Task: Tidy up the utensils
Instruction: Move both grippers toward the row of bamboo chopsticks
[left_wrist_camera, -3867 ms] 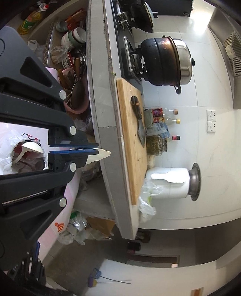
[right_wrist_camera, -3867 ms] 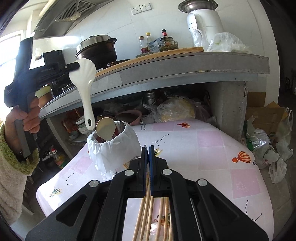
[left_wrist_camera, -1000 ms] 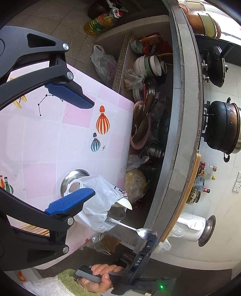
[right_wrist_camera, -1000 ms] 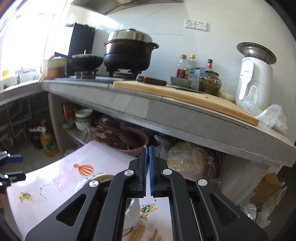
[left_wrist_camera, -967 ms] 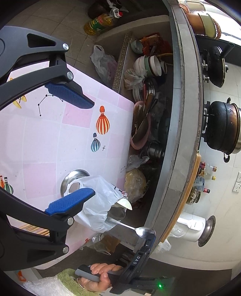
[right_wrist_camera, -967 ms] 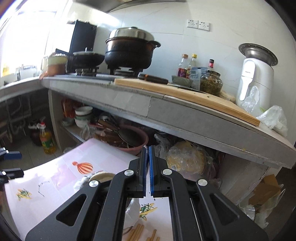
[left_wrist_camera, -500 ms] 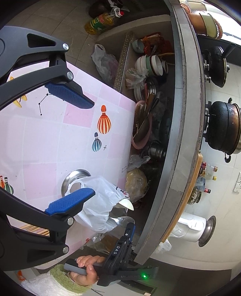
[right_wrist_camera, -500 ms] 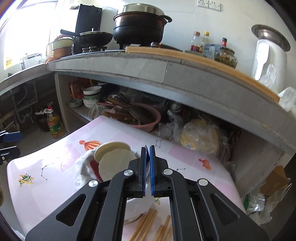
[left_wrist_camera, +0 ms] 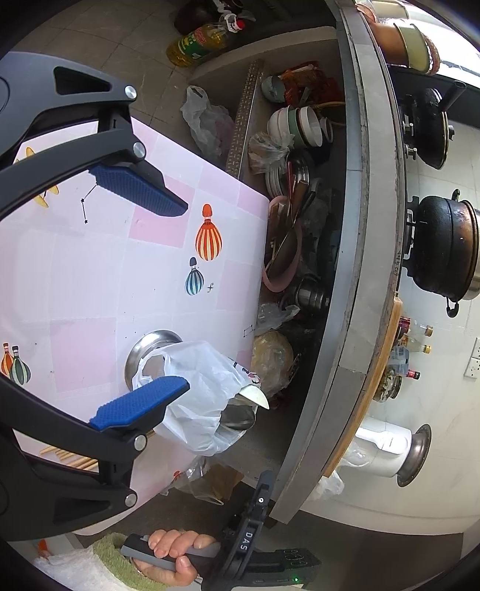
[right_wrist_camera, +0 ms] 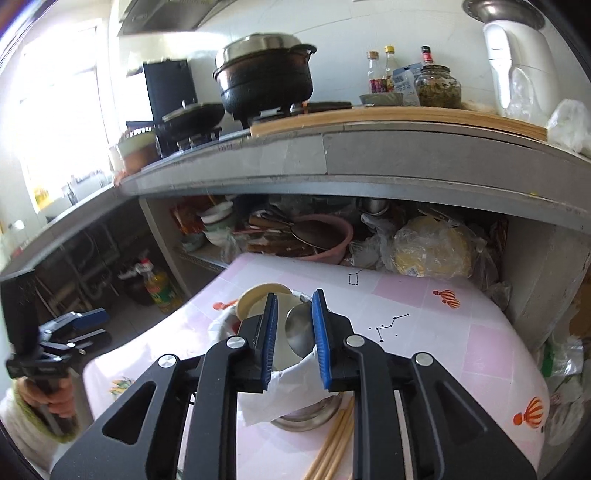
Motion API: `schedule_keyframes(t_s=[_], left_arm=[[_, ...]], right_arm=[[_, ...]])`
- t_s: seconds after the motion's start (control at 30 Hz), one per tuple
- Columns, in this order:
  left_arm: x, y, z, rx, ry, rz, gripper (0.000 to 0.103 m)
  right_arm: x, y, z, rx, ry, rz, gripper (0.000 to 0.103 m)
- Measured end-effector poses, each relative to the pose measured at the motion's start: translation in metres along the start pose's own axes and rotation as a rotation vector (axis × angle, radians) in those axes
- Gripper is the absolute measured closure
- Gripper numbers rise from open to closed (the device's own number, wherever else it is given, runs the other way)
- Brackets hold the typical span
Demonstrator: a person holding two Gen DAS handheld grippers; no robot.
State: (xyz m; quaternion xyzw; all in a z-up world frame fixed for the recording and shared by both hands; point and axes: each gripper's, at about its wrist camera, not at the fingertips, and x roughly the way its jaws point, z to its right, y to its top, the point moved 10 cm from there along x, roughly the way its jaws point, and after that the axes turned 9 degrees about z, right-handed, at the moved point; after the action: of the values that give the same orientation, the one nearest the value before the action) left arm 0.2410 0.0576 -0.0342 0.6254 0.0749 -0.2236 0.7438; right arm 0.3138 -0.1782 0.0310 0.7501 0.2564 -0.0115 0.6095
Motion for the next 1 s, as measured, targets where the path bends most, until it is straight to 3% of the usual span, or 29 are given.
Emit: schedule_keyframes(t_s=[0.27, 0.57, 0.77, 0.9, 1.0], left_arm=[[-0.002, -0.008, 0.022, 0.006, -0.055, -0.015, 0.016], [0.0, -0.033, 0.048, 0.036, -0.078, -0.056, 0.016], [0.013, -0.08, 0.071, 0.036, -0.152, -0.185, 0.015], [0.022, -0.114, 0.091, -0.004, -0.248, -0.3, 0.011], [0.025, -0.129, 0.102, -0.038, -0.292, -0.337, 0.011]], right_arm=[[-0.068, -0.017, 0.021, 0.096, -0.06, 0.069, 0.076], [-0.12, -0.098, 0.066, 0.239, -0.252, -0.004, 0.071], [-0.128, -0.155, 0.082, 0.364, -0.294, -0.086, 0.071], [-0.124, -0.181, 0.081, 0.36, -0.322, -0.139, 0.071], [-0.12, -0.193, 0.079, 0.343, -0.33, -0.167, 0.071]])
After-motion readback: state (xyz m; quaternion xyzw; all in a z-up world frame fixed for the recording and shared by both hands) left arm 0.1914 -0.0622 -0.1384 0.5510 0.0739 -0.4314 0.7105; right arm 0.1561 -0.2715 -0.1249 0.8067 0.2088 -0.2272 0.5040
